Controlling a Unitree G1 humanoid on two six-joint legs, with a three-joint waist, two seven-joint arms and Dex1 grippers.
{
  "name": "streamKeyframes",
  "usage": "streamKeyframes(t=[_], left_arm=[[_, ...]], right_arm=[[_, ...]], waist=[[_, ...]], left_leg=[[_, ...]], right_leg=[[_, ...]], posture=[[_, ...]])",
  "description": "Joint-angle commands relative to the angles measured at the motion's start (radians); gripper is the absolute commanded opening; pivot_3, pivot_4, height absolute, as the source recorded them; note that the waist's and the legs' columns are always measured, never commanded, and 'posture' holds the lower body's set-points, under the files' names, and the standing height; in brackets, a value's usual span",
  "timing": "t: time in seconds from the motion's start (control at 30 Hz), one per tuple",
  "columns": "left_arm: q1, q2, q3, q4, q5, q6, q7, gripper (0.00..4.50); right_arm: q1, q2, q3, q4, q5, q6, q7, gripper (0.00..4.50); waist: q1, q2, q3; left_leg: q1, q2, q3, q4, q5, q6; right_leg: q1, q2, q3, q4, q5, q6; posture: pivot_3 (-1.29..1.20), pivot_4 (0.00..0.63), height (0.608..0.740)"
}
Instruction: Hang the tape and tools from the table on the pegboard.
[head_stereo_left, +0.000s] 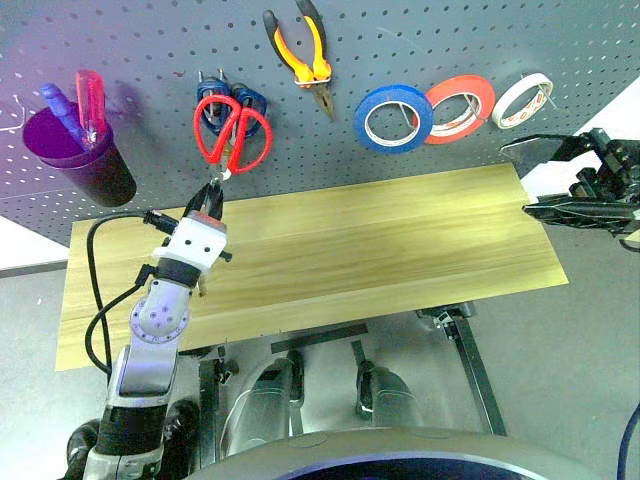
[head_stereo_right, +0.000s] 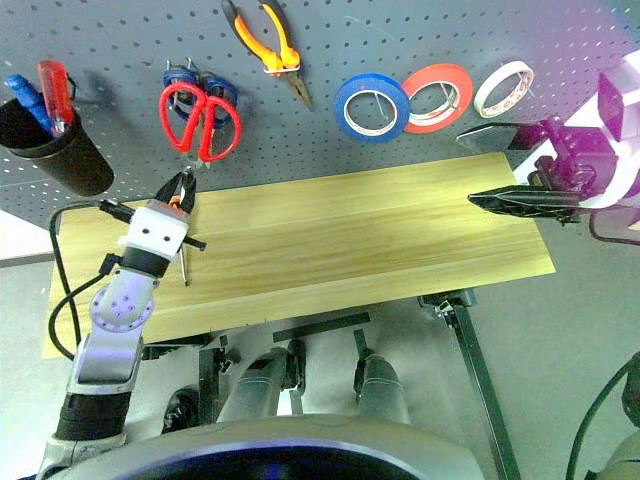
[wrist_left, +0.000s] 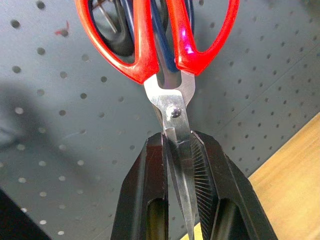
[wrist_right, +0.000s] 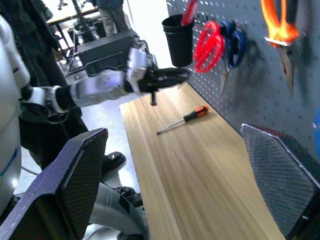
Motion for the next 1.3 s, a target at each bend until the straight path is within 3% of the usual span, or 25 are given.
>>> streamKeyframes(t=[0.03, 0.37, 0.8, 1.0, 1.3], left_arm=[[-0.050, 0.006, -0.016, 0.043, 0.021, -0.061, 0.033, 0.35], [-0.149, -0.003, -0.022, 0.217, 0.001, -0.079, 0.067, 0.35], [-0.148, -0.014, -0.043, 0.204, -0.082, -0.043, -0.004, 4.45], [-0.111, -0.025, -0.036, 0.157, -0.095, 0.002, -0.006, 4.45], [0.036, -0.005, 0.006, -0.074, -0.127, 0.075, -0.045, 4.45]], right_arm=[[0.018, -0.012, -0.057, -0.049, 0.029, 0.011, 0.008, 4.50], [0.048, 0.000, -0.090, -0.079, 0.008, 0.031, 0.008, 4.50], [0.058, 0.022, -0.085, -0.087, -0.016, 0.038, 0.008, 4.50], [0.035, 0.054, -0.080, -0.087, -0.039, 0.044, 0.008, 4.50], [0.022, 0.072, -0.073, -0.073, -0.052, 0.038, 0.008, 4.50]], waist=[[0.000, 0.000, 0.000], [-0.002, 0.000, 0.000], [-0.002, 0.000, 0.000], [-0.003, 0.000, 0.000], [-0.003, 0.000, 0.000]], left_leg=[[0.000, 0.000, 0.000, 0.000, 0.000, 0.000], [0.000, 0.000, 0.001, 0.000, -0.001, 0.001], [0.000, 0.000, 0.001, 0.001, -0.001, 0.001], [0.000, 0.000, 0.001, 0.001, -0.001, 0.001], [0.000, 0.000, 0.002, 0.001, -0.001, 0.001]], right_leg=[[0.000, 0.000, -0.001, 0.000, 0.000, 0.000], [0.000, -0.002, -0.003, 0.000, 0.000, 0.001], [0.000, -0.002, -0.003, 0.000, 0.001, 0.001], [0.000, -0.002, -0.003, 0.000, 0.001, 0.001], [0.000, -0.003, -0.004, 0.000, 0.001, 0.002]], posture=[[-0.14, 0.348, 0.740], [-0.16, 0.352, 0.740], [-0.15, 0.352, 0.740], [-0.14, 0.350, 0.740], [-0.11, 0.341, 0.740]])
